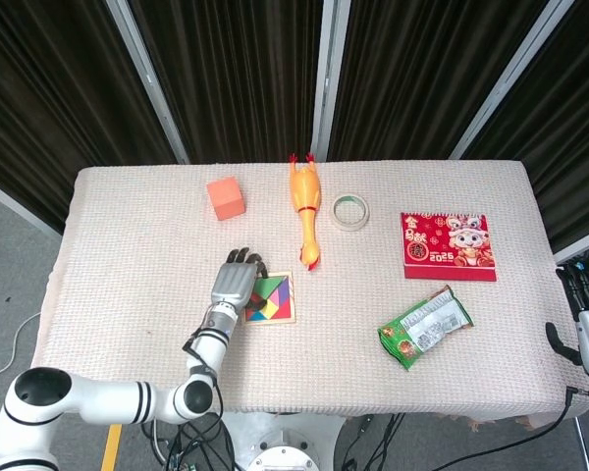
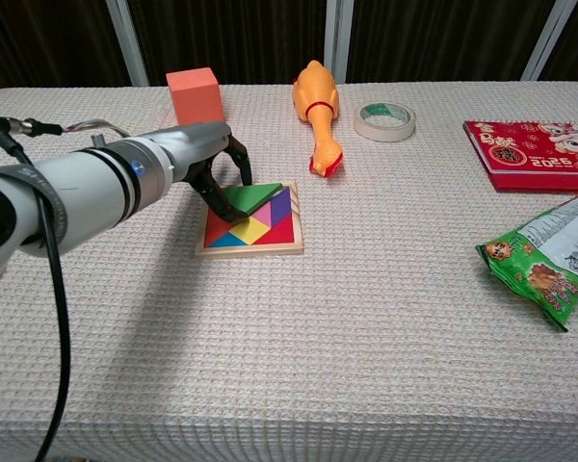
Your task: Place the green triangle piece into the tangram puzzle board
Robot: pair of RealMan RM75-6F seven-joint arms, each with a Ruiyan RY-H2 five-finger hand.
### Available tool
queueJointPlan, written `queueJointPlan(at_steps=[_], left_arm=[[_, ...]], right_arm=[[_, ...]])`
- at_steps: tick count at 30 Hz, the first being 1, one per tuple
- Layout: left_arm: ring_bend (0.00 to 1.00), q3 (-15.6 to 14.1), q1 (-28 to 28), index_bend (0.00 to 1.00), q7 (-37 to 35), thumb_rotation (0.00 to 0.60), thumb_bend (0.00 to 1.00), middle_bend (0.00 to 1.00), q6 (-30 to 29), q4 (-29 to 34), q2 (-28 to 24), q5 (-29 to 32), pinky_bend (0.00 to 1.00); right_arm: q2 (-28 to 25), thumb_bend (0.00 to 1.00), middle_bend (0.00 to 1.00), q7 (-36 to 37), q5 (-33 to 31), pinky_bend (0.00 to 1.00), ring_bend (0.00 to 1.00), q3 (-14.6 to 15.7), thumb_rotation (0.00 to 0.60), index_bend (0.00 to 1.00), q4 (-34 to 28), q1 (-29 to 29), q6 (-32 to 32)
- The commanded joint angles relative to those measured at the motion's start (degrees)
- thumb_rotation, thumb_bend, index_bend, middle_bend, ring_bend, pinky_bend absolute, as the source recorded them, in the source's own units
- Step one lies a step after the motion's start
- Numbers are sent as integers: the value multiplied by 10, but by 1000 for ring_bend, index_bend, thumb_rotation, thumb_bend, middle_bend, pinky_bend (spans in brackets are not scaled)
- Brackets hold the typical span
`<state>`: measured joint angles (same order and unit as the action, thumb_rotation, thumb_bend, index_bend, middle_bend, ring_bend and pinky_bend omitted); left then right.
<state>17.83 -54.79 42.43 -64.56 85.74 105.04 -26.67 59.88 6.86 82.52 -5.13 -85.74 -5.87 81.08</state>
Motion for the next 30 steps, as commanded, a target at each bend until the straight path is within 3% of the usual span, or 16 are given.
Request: queueJointPlan(at_steps=[1,4,19,30], left_arm=[[16,0,0,296,-1,600,291,171,2,1,0,0,34],[16,-2,0,252,-2,600,290,171,3,2,-1,-2,35],[16,1,2,231,-6,600,291,170,-17,30,-17,-25,35],[7,-5,0,213,9,600,291,156,-14,-5,-12,-7,31]], right_arm=[[-1,319,0,0,0,0,0,0,600,0,0,0,-1],[-1,319,0,0,-3,0,0,0,600,0,-1,0,-4],[-4,320,0,-3,-2,0,0,0,600,0,-5,0,-3],[-5,330,0,-3,-7,0,0,0,600,0,-4,2,-4]])
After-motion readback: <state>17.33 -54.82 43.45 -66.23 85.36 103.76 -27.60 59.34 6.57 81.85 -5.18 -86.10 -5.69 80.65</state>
